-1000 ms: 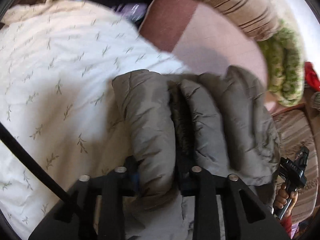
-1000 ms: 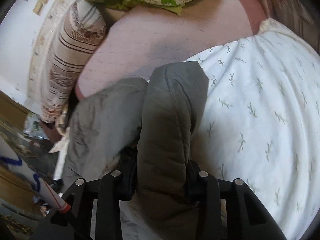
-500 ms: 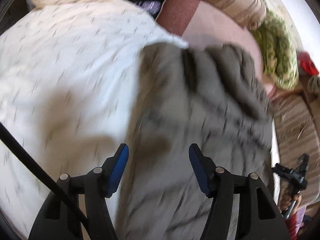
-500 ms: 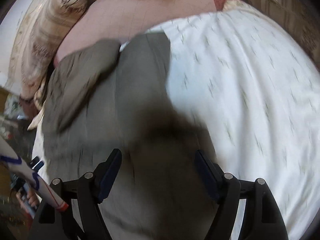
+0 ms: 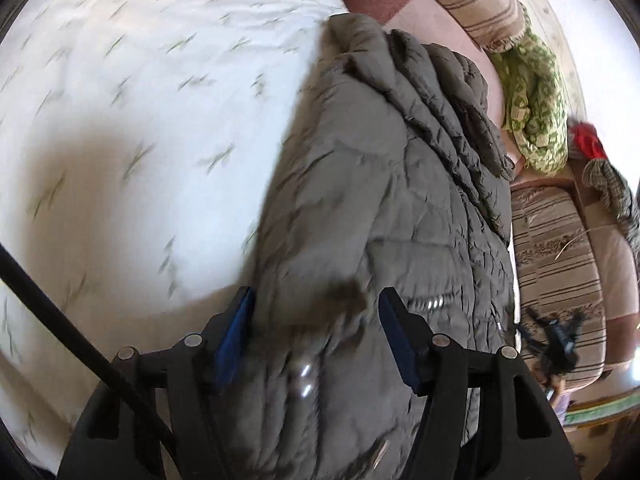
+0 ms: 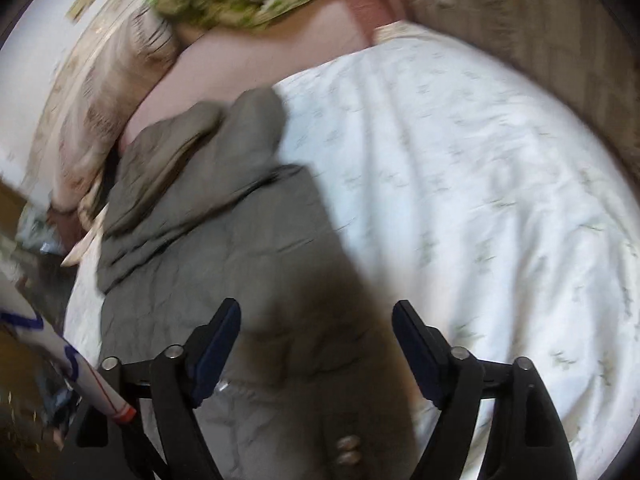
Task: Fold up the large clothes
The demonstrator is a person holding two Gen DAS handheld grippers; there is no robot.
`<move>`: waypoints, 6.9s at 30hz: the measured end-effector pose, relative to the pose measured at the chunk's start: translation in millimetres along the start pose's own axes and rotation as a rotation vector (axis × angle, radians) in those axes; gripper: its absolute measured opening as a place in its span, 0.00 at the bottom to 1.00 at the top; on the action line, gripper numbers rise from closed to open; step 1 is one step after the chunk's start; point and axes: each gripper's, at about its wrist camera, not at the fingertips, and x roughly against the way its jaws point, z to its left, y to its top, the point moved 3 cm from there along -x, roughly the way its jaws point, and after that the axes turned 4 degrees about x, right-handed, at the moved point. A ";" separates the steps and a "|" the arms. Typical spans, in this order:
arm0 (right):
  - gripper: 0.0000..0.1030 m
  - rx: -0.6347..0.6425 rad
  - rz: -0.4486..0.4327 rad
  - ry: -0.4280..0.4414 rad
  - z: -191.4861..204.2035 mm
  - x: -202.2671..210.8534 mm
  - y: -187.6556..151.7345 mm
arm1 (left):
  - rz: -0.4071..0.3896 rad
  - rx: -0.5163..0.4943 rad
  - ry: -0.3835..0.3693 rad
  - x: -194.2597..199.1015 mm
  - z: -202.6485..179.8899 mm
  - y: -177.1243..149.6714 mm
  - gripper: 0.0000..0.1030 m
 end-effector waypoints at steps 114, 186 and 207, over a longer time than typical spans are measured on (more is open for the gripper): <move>0.19 0.074 -0.171 0.332 131.4 91.3 78.1 | -0.450 -0.324 0.354 68.7 -224.8 121.6 0.22; 0.99 0.430 -0.121 -0.239 338.9 -206.5 178.8 | -0.513 -0.217 0.444 3.5 -127.4 107.0 0.74; 0.95 0.554 -0.099 -0.108 352.8 -139.4 67.3 | -0.464 -0.158 0.489 11.2 -104.5 124.1 0.74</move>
